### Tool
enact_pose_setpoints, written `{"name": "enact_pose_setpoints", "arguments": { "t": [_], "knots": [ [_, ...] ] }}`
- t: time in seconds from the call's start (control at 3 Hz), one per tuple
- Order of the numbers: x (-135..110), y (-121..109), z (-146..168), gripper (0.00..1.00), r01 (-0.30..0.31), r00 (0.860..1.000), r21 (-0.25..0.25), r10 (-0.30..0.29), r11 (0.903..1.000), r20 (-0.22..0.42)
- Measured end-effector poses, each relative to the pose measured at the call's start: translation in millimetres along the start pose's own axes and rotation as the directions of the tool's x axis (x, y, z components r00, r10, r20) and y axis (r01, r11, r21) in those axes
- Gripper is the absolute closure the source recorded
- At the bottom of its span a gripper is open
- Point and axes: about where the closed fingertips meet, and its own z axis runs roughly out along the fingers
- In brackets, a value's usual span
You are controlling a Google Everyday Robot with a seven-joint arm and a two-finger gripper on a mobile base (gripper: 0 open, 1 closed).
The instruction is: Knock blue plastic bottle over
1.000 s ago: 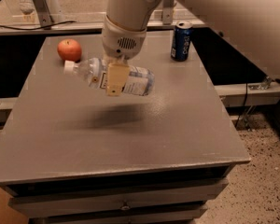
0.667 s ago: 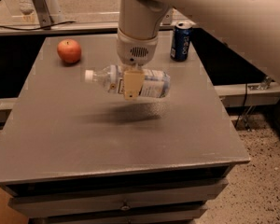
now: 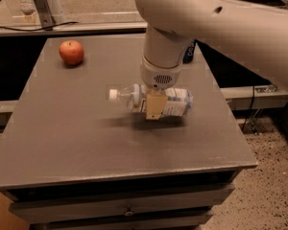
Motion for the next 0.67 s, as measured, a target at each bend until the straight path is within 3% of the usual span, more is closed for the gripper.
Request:
{"name": "enact_pose_setpoints", "arguments": {
  "t": [0.33,0.67],
  "knots": [
    [7.0,4.0,12.5,1.0,0.004,0.999,0.026,-0.005,0.9996,0.046],
    [0.5,4.3,15.9,0.86,0.026,0.996,0.032,-0.029,0.9991,0.09]
  ]
}}
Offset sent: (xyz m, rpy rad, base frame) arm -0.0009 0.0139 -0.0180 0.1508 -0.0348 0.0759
